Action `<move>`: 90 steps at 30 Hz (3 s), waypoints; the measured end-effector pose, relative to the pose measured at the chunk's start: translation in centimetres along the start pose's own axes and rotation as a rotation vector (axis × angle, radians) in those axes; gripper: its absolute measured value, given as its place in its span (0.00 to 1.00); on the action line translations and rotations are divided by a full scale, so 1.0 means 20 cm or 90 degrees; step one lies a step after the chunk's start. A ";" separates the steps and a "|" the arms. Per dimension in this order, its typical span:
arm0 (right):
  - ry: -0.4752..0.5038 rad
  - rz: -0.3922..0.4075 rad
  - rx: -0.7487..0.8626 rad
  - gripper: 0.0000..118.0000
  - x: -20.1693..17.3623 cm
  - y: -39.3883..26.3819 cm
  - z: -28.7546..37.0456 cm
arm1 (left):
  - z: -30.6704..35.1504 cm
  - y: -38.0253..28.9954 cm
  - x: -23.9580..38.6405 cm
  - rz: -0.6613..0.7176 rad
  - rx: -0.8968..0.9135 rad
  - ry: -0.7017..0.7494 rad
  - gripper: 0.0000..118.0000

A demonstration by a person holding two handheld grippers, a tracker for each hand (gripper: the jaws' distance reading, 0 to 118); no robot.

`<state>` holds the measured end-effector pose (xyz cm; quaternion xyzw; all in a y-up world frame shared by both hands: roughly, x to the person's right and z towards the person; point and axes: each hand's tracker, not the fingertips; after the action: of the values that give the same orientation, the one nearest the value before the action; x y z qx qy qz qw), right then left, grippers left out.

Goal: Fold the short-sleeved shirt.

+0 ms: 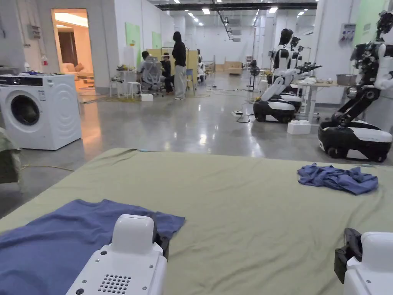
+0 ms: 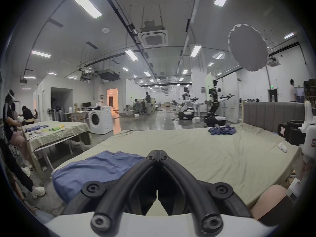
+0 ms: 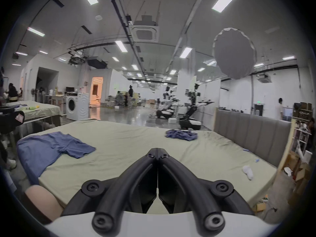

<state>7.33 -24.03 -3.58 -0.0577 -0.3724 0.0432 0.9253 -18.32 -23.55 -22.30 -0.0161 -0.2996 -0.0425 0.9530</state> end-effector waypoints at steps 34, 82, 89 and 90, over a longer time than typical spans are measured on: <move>0.416 0.022 -0.151 0.03 -0.76 -0.23 -0.86 | -2.03 -0.62 -1.31 0.121 -0.604 0.053 1.00; 0.041 -0.167 -0.042 0.03 0.61 0.10 0.01 | -1.24 0.33 1.59 -0.071 -0.186 -0.480 0.01; -0.010 -0.146 -0.094 0.03 0.74 -0.05 0.15 | -1.19 -0.29 2.18 -0.195 -0.344 -0.545 0.01; -0.013 -0.144 -0.097 0.03 0.74 -0.07 0.15 | -1.19 -0.34 2.20 -0.192 -0.364 -0.547 0.01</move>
<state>15.92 -23.31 8.93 -0.0853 -0.3878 -0.0896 0.9134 30.54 -34.80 -16.52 -0.2480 -0.6379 -0.2483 0.6855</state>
